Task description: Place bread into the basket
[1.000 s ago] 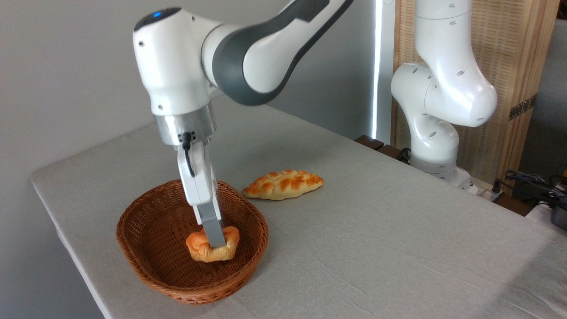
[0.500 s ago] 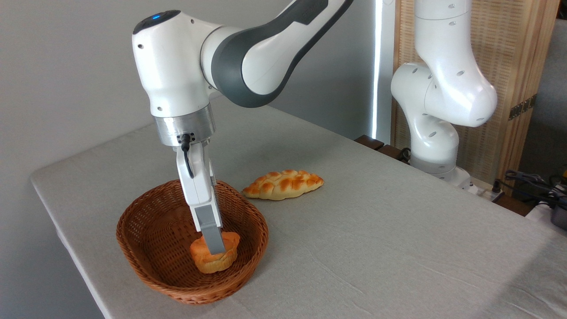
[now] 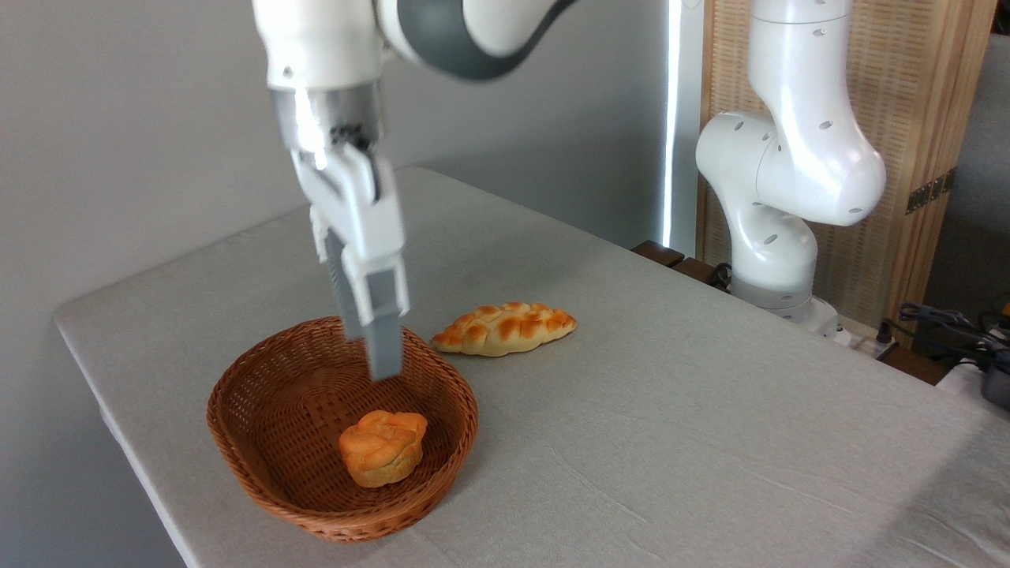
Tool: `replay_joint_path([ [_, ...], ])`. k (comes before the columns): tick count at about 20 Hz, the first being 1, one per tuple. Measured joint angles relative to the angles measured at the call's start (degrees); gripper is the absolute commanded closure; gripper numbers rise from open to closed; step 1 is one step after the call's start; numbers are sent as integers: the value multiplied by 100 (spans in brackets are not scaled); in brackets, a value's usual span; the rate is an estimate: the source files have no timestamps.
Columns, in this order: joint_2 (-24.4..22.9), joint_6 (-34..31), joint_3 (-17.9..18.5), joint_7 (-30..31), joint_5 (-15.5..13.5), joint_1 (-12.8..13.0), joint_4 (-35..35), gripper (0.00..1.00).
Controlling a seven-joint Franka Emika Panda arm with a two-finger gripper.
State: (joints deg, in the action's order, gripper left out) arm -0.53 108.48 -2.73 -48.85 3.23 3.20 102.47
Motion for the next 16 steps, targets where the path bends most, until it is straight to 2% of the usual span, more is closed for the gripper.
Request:
replay_joint_path([
  [2,-131,-652,-19,430,-42,3,-174,0],
  [6,-179,-1273,-15,774,-518,-4,-472,0],
  [9,-194,-1400,20,779,-654,-54,-551,0],
  [16,-224,-1408,127,779,-659,-112,-570,0],
])
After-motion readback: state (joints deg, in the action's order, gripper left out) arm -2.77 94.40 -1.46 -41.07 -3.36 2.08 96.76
